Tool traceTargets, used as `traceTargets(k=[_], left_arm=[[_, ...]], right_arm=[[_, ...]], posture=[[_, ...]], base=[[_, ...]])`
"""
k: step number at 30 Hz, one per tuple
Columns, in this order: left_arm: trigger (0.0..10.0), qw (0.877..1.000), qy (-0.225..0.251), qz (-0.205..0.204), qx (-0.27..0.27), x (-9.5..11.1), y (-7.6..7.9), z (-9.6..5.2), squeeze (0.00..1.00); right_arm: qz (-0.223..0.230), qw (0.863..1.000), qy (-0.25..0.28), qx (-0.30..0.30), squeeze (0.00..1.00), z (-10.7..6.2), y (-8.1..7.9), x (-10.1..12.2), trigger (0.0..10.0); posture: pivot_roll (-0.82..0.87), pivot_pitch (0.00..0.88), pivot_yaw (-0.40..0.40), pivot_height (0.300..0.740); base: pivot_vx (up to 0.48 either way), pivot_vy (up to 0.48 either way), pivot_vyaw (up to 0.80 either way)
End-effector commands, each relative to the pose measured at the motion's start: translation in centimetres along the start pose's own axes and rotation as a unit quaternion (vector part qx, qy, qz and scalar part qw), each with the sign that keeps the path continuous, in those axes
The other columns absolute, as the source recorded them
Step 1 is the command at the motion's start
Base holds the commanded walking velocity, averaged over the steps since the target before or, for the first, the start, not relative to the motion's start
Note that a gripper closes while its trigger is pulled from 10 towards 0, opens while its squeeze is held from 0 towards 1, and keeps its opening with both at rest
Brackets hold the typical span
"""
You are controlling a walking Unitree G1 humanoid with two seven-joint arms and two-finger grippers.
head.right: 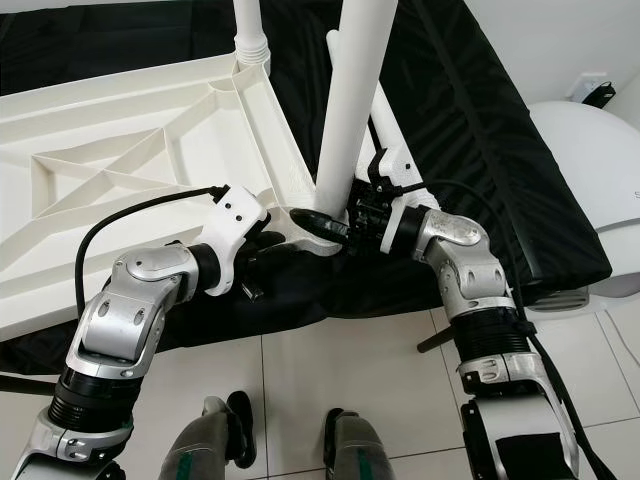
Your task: Building children table
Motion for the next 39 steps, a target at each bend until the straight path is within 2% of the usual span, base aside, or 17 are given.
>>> traceTargets(k=[1,14,22,26,36,39], left_arm=[[10.0,0.998,-0.008,-0.012,0.054,-0.4,-1.2,-0.2,0.00],[10.0,0.998,-0.008,-0.016,0.055,-0.4,-1.1,-0.1,0.00],[10.0,0.998,-0.010,-0.019,0.054,-0.5,-0.9,-0.2,0.00],[10.0,0.998,-0.011,-0.020,0.054,-0.6,-0.9,-0.2,0.00],[10.0,0.999,-0.011,-0.021,0.049,-0.6,-0.5,-0.1,0.00],[10.0,0.998,-0.011,-0.022,0.050,-0.6,-0.5,-0.1,0.00]], right_arm=[[0.011,1.000,-0.006,0.025,0.00,0.0,-0.6,-0.4,0.0],[0.016,1.000,0.001,0.026,0.00,-0.4,-1.5,-0.4,0.0],[0.031,0.996,0.066,-0.045,0.00,0.1,-2.6,0.0,0.0],[0.039,0.992,0.081,-0.087,0.00,0.3,-2.8,-0.4,0.0],[0.052,0.983,0.099,-0.145,0.00,0.8,-3.5,-1.0,0.0],[0.062,0.979,0.109,-0.164,0.00,1.2,-4.2,-1.4,0.0]], posture=[[-0.01,0.200,-0.034,0.740],[-0.02,0.210,-0.042,0.740],[-0.02,0.222,-0.042,0.740],[-0.03,0.223,-0.039,0.740],[-0.02,0.232,-0.038,0.740],[-0.02,0.236,-0.037,0.740]], base=[[0.000,0.000,0.00],[0.000,0.000,0.00],[0.000,0.000,0.00],[0.000,0.000,0.00],[0.000,0.000,0.00],[0.000,0.000,0.00]])
Point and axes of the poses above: a point about 5 cm out from each wrist's last joint towards the gripper, its own z axis pointing out of the wrist towards the gripper, its own x axis along the axis of the wrist's last joint, y = z × x, the point moved 6 cm from there along z, pointing out of the wrist towards the gripper, and after that the axes turned 15 degrees about z, right-handed, at the moved point
